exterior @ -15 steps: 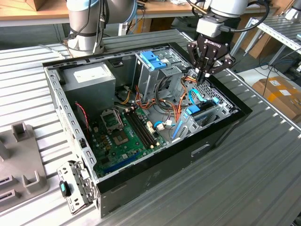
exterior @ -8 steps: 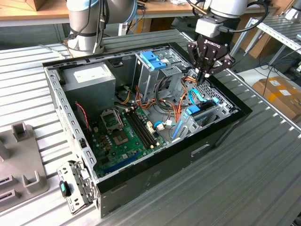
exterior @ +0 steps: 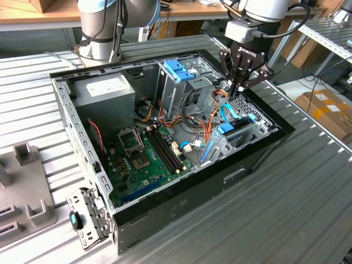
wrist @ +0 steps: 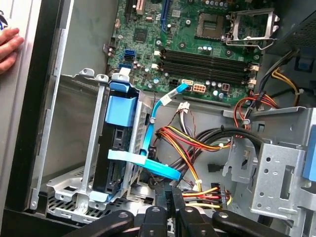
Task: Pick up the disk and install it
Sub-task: 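Insert the second disk wire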
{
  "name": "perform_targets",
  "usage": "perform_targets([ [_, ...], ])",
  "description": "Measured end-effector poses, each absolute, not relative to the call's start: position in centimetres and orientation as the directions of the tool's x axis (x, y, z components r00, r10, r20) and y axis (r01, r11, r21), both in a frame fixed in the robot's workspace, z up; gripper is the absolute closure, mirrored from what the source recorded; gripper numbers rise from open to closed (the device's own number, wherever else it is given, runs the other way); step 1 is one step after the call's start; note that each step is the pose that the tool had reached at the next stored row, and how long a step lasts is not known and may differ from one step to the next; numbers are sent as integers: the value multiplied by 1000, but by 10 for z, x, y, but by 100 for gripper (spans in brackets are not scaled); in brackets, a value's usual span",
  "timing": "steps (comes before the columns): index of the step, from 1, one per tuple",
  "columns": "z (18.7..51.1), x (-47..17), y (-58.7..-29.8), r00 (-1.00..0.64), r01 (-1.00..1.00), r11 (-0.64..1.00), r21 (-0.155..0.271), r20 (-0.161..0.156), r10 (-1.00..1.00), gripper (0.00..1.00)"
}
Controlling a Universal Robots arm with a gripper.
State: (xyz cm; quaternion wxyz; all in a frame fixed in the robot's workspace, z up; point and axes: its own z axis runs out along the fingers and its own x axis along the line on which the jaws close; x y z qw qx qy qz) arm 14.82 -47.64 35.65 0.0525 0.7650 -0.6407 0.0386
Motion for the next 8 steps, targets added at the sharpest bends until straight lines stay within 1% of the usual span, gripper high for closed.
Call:
perform_targets([
  [2,357,148,-476,176,-984,-173,30,119,-977,84],
  [8,357,148,-477,176,-984,-174,29,119,-977,84],
])
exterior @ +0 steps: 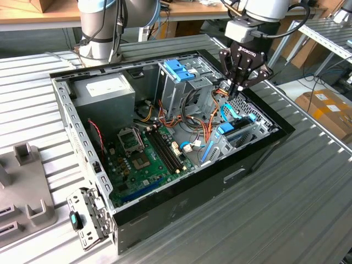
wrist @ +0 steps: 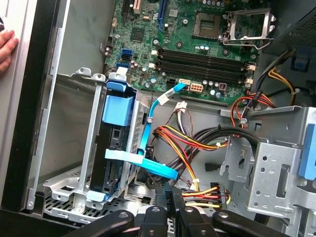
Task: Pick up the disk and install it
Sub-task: 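Insert the second disk wire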
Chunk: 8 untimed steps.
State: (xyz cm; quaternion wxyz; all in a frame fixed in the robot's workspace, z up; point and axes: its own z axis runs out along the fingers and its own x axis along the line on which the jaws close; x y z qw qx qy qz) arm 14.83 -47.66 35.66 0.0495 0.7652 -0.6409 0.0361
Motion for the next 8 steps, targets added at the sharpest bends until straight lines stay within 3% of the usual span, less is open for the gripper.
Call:
perform_targets([
  [8,357,148,-489,176,-984,-174,29,116,-978,84],
])
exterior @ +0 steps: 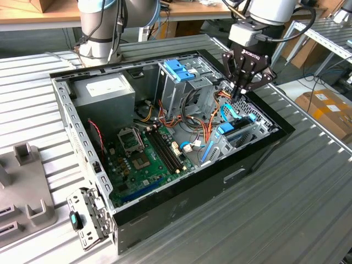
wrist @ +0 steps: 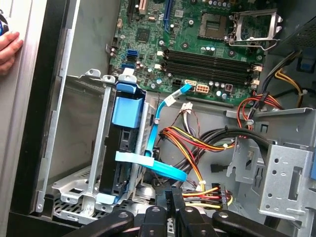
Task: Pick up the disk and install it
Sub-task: 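Insert the second disk wire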
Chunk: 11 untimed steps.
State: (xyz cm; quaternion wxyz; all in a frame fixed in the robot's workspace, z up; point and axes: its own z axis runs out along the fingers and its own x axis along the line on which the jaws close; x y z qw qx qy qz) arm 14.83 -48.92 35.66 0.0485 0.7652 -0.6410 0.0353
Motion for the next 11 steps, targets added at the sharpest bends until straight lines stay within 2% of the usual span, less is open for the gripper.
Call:
perform_targets([
  [4,357,148,-496,175,-985,-174,24,109,-978,84],
  [11,356,145,-500,167,-984,-173,-48,117,-979,84],
])
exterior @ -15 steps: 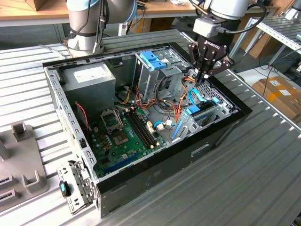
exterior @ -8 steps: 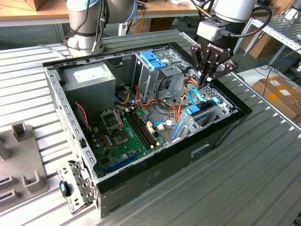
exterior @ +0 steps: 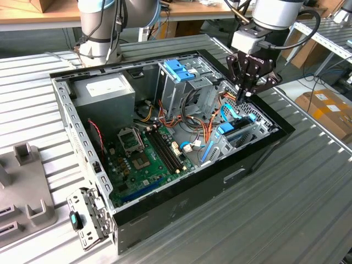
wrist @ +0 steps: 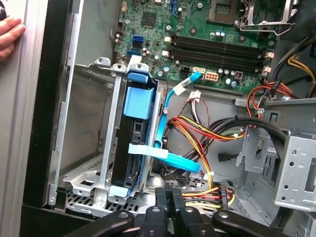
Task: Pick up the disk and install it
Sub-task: 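Insert the second disk wire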
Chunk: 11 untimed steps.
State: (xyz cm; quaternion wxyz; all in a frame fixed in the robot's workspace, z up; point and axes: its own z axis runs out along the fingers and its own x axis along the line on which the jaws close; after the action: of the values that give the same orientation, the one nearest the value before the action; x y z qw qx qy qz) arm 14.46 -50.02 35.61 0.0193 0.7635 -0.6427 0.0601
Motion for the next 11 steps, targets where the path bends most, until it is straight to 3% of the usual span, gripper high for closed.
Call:
perform_targets([
  [11,356,139,-507,159,-984,-168,-62,121,-980,84],
])
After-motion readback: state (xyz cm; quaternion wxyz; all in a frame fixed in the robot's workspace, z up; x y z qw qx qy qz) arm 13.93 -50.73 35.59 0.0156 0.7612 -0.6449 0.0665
